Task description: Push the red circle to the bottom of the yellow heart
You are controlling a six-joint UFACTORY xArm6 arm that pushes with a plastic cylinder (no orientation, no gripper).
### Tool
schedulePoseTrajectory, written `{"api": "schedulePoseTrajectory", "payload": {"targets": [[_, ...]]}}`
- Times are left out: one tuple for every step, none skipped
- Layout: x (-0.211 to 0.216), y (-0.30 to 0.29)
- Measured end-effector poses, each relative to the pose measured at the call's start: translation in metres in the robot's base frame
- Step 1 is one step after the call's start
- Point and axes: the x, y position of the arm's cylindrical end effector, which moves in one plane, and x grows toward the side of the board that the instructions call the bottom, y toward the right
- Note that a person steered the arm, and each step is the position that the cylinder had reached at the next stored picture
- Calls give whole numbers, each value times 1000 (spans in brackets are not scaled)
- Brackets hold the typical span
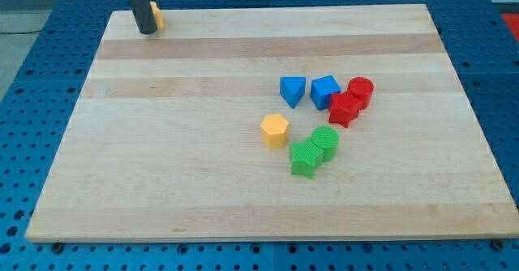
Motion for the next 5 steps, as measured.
{"api": "schedulePoseTrajectory", "payload": {"targets": [[9,86],[29,170],[59,258],[96,337],[135,419]]}}
